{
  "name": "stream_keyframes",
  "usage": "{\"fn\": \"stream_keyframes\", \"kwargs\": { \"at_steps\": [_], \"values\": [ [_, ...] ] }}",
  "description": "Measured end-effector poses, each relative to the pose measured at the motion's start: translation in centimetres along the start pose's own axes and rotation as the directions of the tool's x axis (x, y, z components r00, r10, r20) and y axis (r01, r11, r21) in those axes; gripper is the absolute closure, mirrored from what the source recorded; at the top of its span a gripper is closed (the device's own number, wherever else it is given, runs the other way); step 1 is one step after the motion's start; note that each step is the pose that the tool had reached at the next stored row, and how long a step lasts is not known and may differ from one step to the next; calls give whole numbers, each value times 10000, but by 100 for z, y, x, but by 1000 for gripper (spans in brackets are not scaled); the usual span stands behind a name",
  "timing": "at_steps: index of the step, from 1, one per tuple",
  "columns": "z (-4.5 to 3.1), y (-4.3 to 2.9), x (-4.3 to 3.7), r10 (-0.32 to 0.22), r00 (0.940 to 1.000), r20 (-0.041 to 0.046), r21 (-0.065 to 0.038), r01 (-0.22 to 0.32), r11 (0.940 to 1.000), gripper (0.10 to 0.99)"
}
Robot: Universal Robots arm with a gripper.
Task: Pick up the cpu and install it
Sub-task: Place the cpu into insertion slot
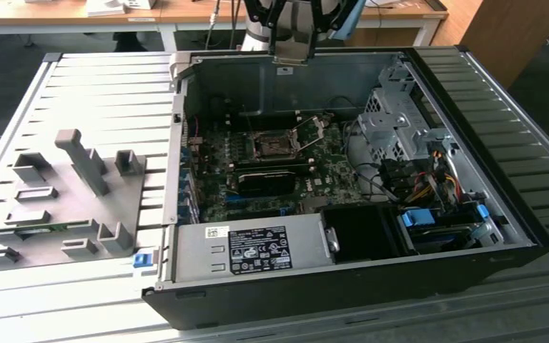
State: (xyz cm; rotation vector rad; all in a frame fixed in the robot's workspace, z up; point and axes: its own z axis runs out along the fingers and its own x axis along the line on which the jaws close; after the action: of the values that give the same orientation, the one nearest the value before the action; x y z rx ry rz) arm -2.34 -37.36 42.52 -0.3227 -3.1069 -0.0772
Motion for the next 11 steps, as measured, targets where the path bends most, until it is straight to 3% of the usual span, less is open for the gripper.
{"fn": "stream_keyframes", "kwargs": {
  "at_steps": [11],
  "values": [
    [1,0,0,880,9961,41,-21,-880,9961,557]
  ]
}}
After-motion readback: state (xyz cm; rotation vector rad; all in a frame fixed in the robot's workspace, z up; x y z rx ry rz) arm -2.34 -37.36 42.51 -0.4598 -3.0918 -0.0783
